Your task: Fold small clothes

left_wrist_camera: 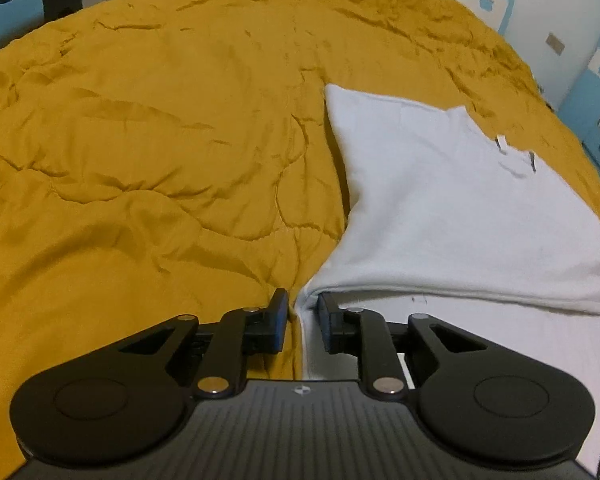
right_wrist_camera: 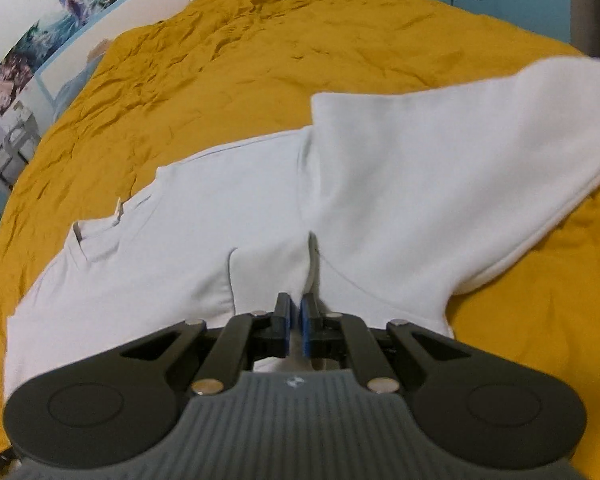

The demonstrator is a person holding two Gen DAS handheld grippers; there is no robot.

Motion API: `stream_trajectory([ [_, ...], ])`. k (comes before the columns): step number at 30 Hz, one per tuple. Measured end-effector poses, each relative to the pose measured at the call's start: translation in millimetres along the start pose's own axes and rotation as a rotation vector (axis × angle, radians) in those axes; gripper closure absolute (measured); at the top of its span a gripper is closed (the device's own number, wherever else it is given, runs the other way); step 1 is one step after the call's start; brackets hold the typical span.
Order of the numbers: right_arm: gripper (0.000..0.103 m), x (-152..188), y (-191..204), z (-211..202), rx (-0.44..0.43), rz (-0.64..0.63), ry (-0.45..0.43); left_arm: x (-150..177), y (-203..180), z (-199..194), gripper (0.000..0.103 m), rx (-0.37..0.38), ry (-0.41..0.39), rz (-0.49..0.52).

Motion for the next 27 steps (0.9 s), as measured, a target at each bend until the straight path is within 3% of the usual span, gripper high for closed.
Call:
stream_trajectory([
  [2,0.101,-2,2,2,0.0,-0.031,0.007,-1,0,-8,0.077,0.013,0.019,0.002],
  [4,0.095,-4,-4,-4,-0.003,-0.048,0.008,-6,-1,-23,0.071,0.058,-0.001,0.011],
  [6,0.094,-5,-6,-11,-0.009,-0.059,-0.01,-20,-2,-35,0.049,0.103,-0.044,0.015],
  [8,0.078,-10,-8,-18,-0.034,-0.054,-0.025,-36,-2,-41,0.042,0.115,-0.088,0.004],
  [11,0.076,-7,-16,-35,-0.075,-0.04,-0.048,-61,2,-33,0.042,0.141,-0.123,-0.055],
  [14,0.075,-16,-13,-27,-0.092,-0.027,-0.045,-82,8,-11,0.042,0.201,-0.135,-0.161],
  [19,0.075,-18,-12,-7,-0.1,-0.013,-0.034,-102,15,38,0.043,0.224,-0.14,-0.279],
  [23,0.077,-14,-9,5,-0.098,-0.018,-0.017,-110,17,69,0.054,0.26,-0.13,-0.348],
  [25,0.09,-11,-8,9,-0.093,-0.027,-0.018,-110,16,77,0.07,0.282,-0.136,-0.363],
  [26,0.099,-10,-8,9,-0.09,-0.031,-0.023,-110,14,79,0.089,0.299,-0.139,-0.362],
  [27,0.1,-10,-9,7,-0.09,-0.033,-0.036,-111,13,80,0.098,0.311,-0.148,-0.353],
])
Point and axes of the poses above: each gripper's, at about its wrist camera, not at the fingertips, and z roughly the way its jaws point, y to its left, x to its underside, the point moved 10 cm from there along z, roughly the way its jaws point, and after that the axes turned 5 degrees about x, right-handed, at the moved point
